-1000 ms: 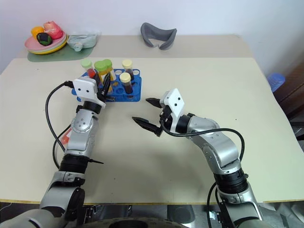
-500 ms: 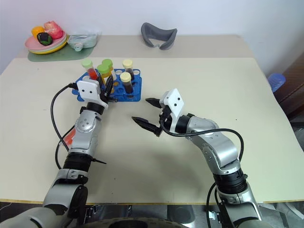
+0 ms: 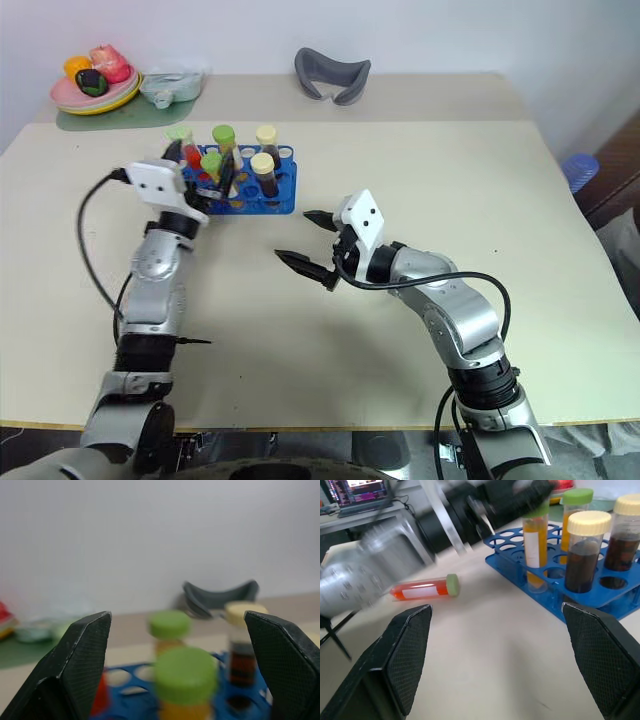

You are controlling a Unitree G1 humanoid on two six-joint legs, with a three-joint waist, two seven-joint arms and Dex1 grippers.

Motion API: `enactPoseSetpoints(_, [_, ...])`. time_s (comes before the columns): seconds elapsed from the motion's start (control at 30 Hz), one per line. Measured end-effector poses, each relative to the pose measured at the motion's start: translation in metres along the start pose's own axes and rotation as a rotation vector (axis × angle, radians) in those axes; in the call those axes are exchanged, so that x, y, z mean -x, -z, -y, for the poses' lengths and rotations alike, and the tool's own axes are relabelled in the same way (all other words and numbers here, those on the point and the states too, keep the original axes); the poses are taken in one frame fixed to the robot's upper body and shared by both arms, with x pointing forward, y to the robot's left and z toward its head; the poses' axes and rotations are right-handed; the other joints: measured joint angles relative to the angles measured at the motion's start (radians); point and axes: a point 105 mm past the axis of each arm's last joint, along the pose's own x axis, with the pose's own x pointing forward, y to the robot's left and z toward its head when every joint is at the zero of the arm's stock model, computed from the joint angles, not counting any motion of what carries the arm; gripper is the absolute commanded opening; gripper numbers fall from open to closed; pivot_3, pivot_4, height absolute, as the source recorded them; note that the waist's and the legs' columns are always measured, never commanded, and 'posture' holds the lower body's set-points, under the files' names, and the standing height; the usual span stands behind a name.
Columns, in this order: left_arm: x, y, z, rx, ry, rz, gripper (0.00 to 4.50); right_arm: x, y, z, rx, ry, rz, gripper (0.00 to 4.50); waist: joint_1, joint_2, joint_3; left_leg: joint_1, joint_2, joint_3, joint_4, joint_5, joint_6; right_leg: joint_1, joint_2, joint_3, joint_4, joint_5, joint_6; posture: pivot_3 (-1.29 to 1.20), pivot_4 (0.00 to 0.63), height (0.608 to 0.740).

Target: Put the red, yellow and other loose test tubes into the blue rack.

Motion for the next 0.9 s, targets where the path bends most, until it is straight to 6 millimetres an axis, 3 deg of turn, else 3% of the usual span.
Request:
enactPoseSetpoints(0.27, [0.016, -0.049, -0.019, 0.023, 0.127, -0.24, 4.48, 0.001, 0.0, -0.002, -0.008, -0.019, -0.001, 4.24, -0.004, 0.0, 0.0, 0.0, 0.0, -0.001, 0.0, -0.001, 0.001, 0.0, 0.0, 0.0, 0.001, 0.0, 0.0, 0.0, 0.15, 0.74])
enactPoseSetpoints(0.37, [0.032, -0.055, -0.034, -0.04, 0.153, -0.413, 4.48, 0.001, 0.0, -0.002, -0.005, -0.034, -0.004, 4.24, -0.014, 0.0, 0.0, 0.001, 0.0, -0.001, 0.0, -0.001, 0.001, 0.0, 0.0, 0.0, 0.002, 0.0, 0.0, 0.0, 0.15, 0.74])
enactPoseSetpoints(0.53, [0.079, -0.026, -0.05, -0.166, 0.233, -0.941, 4.48, 0.002, 0.004, 0.0, -0.012, -0.044, -0.02, 4.24, -0.024, 0.0, 0.001, 0.002, 0.0, -0.001, 0.0, -0.001, 0.002, 0.0, 0.001, 0.0, 0.004, -0.001, 0.0, 0.0, 0.15, 0.74])
enactPoseSetpoints(0.63, [0.093, -0.014, -0.047, -0.142, 0.27, -1.155, 4.48, 0.0, 0.003, 0.0, -0.011, -0.06, -0.021, 4.24, -0.022, 0.0, 0.001, 0.002, 0.0, -0.001, 0.0, -0.001, 0.002, 0.0, 0.001, 0.0, 0.004, -0.001, 0.0, 0.0, 0.15, 0.74])
enactPoseSetpoints(0.9, [0.106, 0.017, -0.047, -0.178, 0.294, -1.396, 4.48, -0.006, 0.002, -0.005, -0.01, -0.092, -0.012, 4.24, -0.024, 0.0, 0.001, 0.001, 0.0, -0.001, -0.001, -0.001, 0.001, -0.002, 0.001, 0.001, 0.005, -0.001, 0.0, 0.0, 0.15, 0.74])
